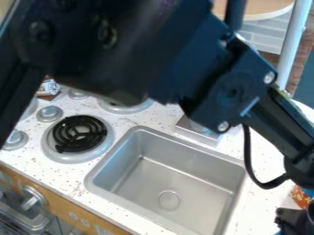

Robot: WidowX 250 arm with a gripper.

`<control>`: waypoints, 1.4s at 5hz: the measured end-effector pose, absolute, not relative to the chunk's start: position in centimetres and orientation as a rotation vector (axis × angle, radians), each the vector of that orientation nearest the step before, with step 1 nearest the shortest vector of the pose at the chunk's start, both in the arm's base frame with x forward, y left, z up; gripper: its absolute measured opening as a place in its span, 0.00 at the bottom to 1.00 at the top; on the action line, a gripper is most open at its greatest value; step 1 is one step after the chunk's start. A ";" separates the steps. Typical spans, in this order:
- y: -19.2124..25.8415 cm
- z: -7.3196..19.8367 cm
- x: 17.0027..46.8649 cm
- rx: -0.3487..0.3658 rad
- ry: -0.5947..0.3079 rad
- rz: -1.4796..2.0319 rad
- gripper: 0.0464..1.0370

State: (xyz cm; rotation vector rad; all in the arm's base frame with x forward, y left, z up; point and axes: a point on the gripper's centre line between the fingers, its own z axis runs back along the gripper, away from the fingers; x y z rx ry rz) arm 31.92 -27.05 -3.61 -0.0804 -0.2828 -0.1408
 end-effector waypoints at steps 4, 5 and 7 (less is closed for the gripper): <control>-18.3 -2.8 27.4 0.017 -0.308 -0.027 0.96; -18.5 -2.6 27.4 0.008 -0.306 -0.038 0.96; -22.1 -3.5 31.0 0.004 -0.291 -0.058 0.96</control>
